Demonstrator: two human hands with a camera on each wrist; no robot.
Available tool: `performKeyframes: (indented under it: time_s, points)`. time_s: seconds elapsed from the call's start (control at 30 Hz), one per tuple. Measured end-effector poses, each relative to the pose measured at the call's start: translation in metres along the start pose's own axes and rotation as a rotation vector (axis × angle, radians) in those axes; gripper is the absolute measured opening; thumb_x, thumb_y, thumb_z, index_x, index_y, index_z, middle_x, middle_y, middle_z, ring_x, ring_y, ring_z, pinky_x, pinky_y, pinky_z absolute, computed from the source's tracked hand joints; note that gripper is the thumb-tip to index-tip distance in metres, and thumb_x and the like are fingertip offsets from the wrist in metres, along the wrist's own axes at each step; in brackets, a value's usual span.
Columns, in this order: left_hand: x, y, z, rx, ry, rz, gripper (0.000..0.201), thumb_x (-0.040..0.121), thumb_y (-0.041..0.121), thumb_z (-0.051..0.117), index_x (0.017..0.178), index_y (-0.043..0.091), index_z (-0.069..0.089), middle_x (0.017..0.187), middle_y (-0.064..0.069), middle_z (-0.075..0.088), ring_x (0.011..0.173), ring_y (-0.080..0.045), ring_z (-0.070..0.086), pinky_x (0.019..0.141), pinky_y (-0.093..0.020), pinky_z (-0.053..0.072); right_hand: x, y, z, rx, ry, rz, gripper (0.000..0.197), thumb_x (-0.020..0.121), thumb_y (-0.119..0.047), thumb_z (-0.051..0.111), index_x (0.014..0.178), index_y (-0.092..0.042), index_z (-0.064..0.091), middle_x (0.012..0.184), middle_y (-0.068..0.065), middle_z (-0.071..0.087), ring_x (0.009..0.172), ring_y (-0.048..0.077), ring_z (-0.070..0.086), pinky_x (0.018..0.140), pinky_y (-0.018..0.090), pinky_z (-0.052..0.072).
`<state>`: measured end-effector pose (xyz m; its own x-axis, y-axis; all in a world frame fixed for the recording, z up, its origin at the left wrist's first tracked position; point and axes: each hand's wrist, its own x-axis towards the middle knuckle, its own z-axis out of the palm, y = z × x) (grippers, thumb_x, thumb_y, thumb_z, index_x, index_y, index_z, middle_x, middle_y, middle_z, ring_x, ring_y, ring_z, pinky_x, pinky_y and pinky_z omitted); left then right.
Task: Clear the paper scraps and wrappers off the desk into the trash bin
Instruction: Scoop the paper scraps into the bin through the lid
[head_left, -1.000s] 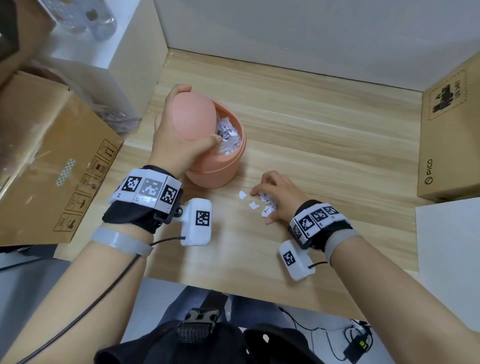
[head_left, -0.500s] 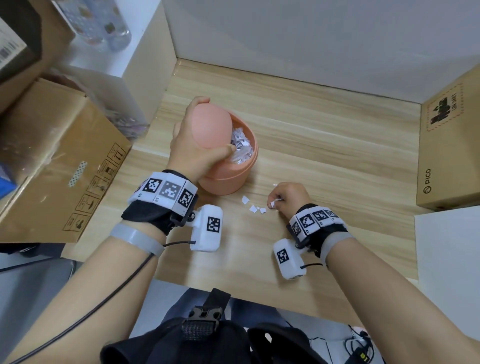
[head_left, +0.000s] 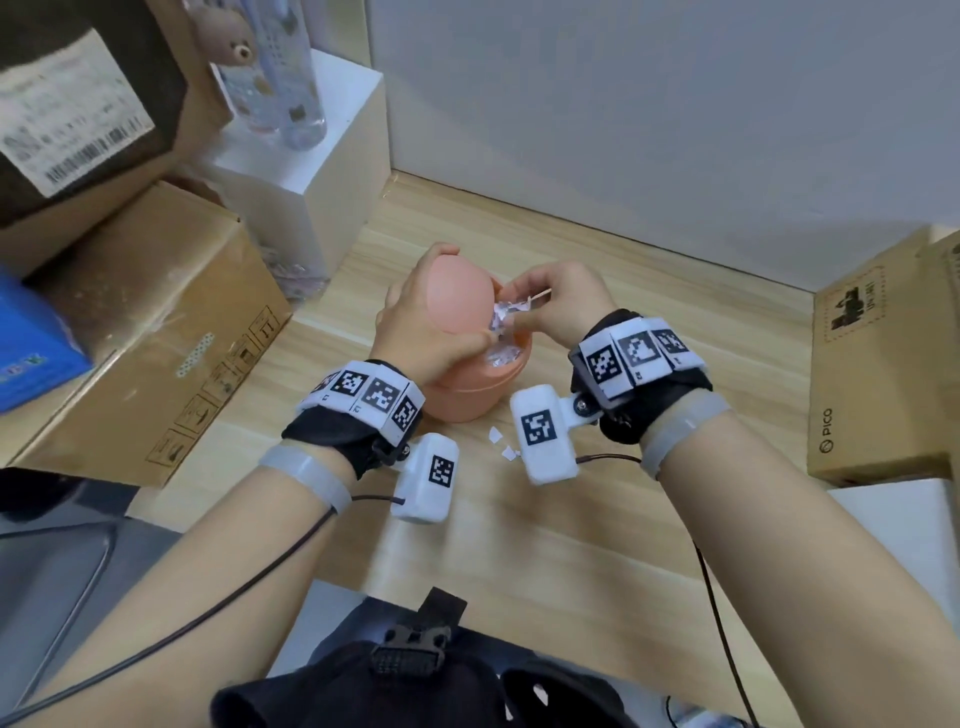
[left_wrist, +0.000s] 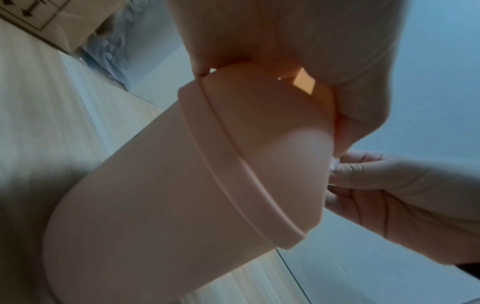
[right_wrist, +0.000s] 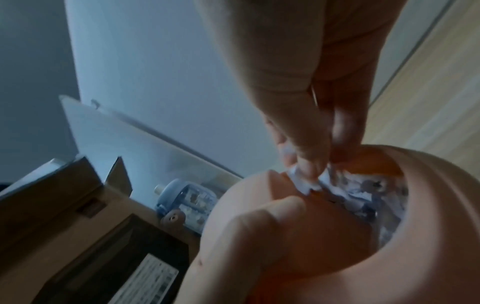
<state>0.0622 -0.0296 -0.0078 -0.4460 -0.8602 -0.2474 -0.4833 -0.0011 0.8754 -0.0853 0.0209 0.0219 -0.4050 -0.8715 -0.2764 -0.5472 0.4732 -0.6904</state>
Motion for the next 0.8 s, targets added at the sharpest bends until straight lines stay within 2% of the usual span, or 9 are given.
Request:
performKeyframes:
  time_s: [0.07,0.13,0.23,0.37,0.43,0.5,0.57,0.67,0.8]
  points:
    - [0.0,0.001,-0.001,0.004,-0.006,-0.011,0.083,0.048,0.04,0.07,0.12,0.059,0.034,0.117,0.002,0.036,0.115,-0.034,0.047,0.101,-0.047,0.042,-0.001,-0.003,-0.001,-0.021,-0.056,-0.001,0.027,0.07,-0.003,0.072,0.094,-0.017,0.07,0.093,-0.002,0.068,0.081,0.01,0.061,0.075,0.021,0.047]
    - [-0.001,0.002,-0.002,0.009,-0.011,-0.014,0.083,0.049,0.038,0.069,0.121,0.058,0.034,0.116,0.001,0.035,0.114,-0.034,0.047,0.101,-0.046,0.042,-0.004,-0.007,-0.004,-0.007,-0.074,-0.011,0.032,0.073,0.0,0.068,0.101,-0.016,0.069,0.1,0.0,0.068,0.088,0.013,0.062,0.082,0.026,0.051]
    - [-0.002,0.002,-0.002,0.009,-0.012,-0.009,0.082,0.05,0.036,0.068,0.122,0.058,0.034,0.116,0.002,0.035,0.114,-0.034,0.047,0.1,-0.044,0.042,-0.007,-0.004,-0.01,0.078,-0.039,-0.011,0.029,0.075,0.001,0.067,0.097,-0.018,0.068,0.095,-0.004,0.067,0.076,0.011,0.062,0.07,0.027,0.056]
    - [-0.002,0.002,0.0,-0.01,-0.015,-0.004,0.083,0.05,0.034,0.068,0.123,0.055,0.035,0.11,0.011,0.036,0.117,-0.031,0.044,0.104,-0.045,0.039,-0.013,0.035,-0.007,0.215,0.08,0.07,0.023,0.073,0.002,0.068,0.091,-0.013,0.066,0.076,-0.004,0.06,0.062,0.007,0.055,0.053,0.019,0.048]
    - [-0.001,0.001,0.0,-0.023,-0.016,-0.004,0.081,0.05,0.035,0.068,0.12,0.057,0.034,0.112,0.009,0.037,0.117,-0.031,0.045,0.105,-0.046,0.039,-0.019,0.073,0.006,0.249,0.096,0.19,0.024,0.072,0.003,0.068,0.093,-0.008,0.067,0.072,-0.003,0.057,0.061,0.007,0.052,0.054,0.018,0.046]
    - [-0.001,0.001,0.001,-0.029,-0.014,0.003,0.079,0.05,0.034,0.068,0.117,0.058,0.034,0.112,0.011,0.038,0.119,-0.03,0.044,0.105,-0.046,0.039,-0.03,0.111,0.025,0.18,0.064,0.31,0.025,0.069,0.003,0.071,0.091,-0.009,0.068,0.073,-0.001,0.058,0.063,0.01,0.053,0.062,0.023,0.045]
    - [-0.001,0.001,0.002,-0.036,-0.01,0.003,0.078,0.05,0.033,0.067,0.116,0.057,0.034,0.115,0.009,0.04,0.12,-0.028,0.044,0.105,-0.044,0.039,-0.042,0.136,0.046,0.102,-0.009,0.376,0.03,0.062,-0.001,0.078,0.089,-0.011,0.069,0.078,0.002,0.058,0.067,0.013,0.051,0.064,0.021,0.045]
    - [-0.001,0.003,0.002,-0.044,0.001,0.008,0.076,0.051,0.033,0.068,0.114,0.058,0.034,0.125,0.0,0.039,0.114,-0.025,0.046,0.103,-0.041,0.042,-0.053,0.153,0.067,-0.007,-0.025,0.294,0.032,0.057,-0.006,0.082,0.087,-0.011,0.07,0.082,0.003,0.056,0.071,0.016,0.049,0.071,0.026,0.045]
    - [-0.001,0.001,0.004,-0.046,0.018,0.038,0.076,0.045,0.04,0.071,0.105,0.069,0.032,0.131,-0.004,0.043,0.113,-0.023,0.051,0.101,-0.041,0.044,-0.052,0.155,0.071,-0.122,-0.009,0.203,0.016,0.061,-0.008,0.08,0.075,-0.006,0.071,0.079,0.004,0.054,0.077,0.021,0.053,0.079,0.033,0.044]
